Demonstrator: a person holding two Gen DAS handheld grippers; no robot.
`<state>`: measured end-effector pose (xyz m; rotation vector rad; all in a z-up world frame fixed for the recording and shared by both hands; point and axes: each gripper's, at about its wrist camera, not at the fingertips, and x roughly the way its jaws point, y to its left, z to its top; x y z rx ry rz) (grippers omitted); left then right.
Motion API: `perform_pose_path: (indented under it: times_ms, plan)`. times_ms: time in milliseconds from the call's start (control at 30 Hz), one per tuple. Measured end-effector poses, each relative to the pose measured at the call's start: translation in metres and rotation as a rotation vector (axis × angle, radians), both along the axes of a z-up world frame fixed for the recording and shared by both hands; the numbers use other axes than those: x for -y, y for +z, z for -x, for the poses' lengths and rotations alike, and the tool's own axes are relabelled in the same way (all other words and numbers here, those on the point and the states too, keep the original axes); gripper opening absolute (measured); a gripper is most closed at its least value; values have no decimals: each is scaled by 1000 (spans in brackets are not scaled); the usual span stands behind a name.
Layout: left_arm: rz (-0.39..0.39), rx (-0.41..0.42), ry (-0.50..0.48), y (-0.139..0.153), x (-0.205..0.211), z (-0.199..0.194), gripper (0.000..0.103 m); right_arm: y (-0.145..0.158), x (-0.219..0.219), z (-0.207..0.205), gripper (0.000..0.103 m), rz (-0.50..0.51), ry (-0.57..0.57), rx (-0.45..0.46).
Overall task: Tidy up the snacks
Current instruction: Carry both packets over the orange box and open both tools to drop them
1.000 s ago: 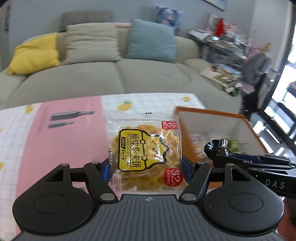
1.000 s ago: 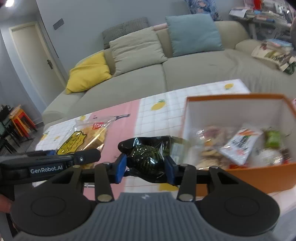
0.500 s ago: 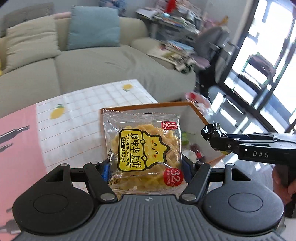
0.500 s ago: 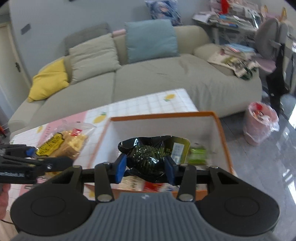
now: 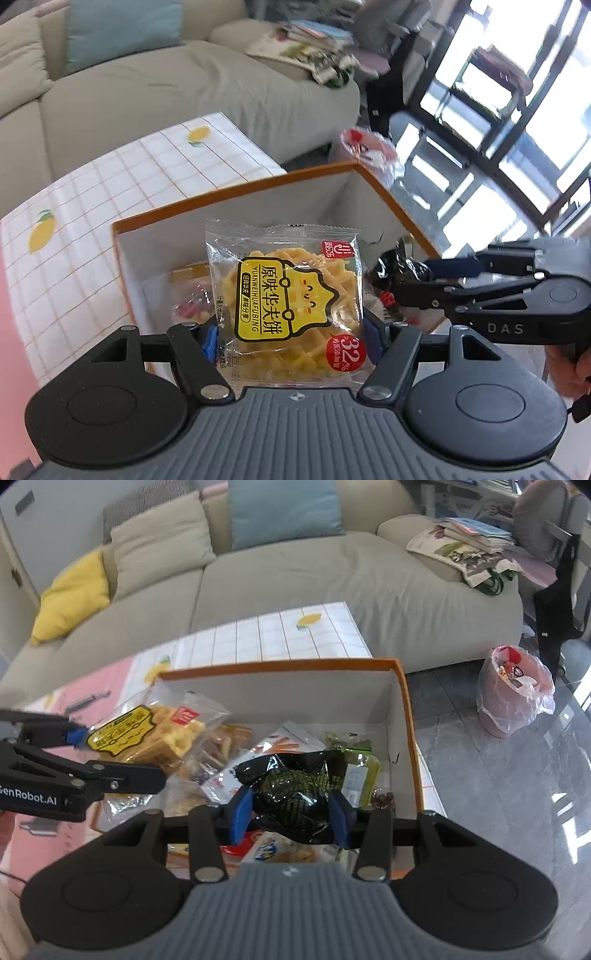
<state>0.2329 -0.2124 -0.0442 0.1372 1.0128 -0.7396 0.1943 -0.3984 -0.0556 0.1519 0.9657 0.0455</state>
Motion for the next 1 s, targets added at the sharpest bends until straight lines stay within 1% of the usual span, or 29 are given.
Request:
perform_pose_path:
  times_ms: [233,367,500,600,667,700,733,800,833,867,1000]
  plan:
    - [-73,-9,-45,-23,22,-22,80,-22,-4,-32,44,76,67,-59]
    - [-119,3,-62,-31,34,-35,80,-39,-6,-52,44,139,99,-110]
    - [-140,-15,-83,-41,40,-48,81,-50,-7,-66,45,172,131,-124]
    - [-157,-9,-99,-49,44,-53,82,-55,-7,-73,46,179,135,-129]
    - [-153,-21,-105,-54,44,-55,87,-60,-7,-76,44,187,136,-139]
    - [-149,-22,-107,-57,43,-56,88,-61,-6,-77,44,193,139,-139]
    - [-145,-16,-111,-58,42,-56,89,-62,-7,-77,45,197,142,-138]
    - [-149,2,-121,-58,42,-54,90,-63,-4,-78,51,193,146,-140]
    - [-148,9,-122,-57,42,-54,90,-64,-3,-78,56,192,141,-144]
    - [-146,16,-122,-55,42,-52,90,-64,-1,-78,59,192,135,-145]
    - [-120,56,-144,-43,40,-45,92,-62,6,-76,63,151,114,-145]
